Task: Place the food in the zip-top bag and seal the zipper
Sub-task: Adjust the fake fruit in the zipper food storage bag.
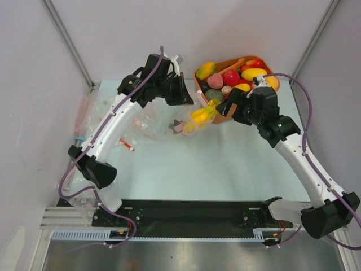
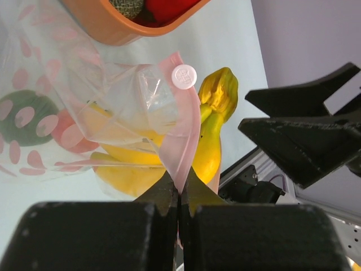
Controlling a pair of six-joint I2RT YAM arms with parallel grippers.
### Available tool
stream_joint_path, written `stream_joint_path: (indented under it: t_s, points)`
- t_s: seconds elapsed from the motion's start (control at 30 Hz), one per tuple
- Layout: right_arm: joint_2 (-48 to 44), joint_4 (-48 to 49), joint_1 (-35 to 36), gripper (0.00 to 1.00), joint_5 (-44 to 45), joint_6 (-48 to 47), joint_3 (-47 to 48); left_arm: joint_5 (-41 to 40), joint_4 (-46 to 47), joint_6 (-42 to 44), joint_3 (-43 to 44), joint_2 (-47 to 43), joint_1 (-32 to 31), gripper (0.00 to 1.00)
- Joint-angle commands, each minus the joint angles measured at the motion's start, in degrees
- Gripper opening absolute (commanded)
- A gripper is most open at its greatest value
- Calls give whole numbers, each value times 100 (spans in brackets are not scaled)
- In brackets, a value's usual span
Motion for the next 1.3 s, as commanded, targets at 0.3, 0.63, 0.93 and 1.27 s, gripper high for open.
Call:
stream_joint_path:
  t_s: [0.3, 0.63, 0.93, 1.27]
  points:
    - [-28, 1525, -410, 83, -2291, 19, -145, 908, 470, -197, 446, -156, -19, 0]
    - [-538, 1753, -191, 21, -2292, -77, -101, 679, -22, -197, 605, -86, -19, 0]
    - [-380, 1798, 442, 19, -2492, -253, -110, 653, -268, -109, 798, -51, -81, 0]
    - [-73, 1305, 609, 22, -2485, -587, 119, 1004, 83, 5, 807, 54, -265, 0]
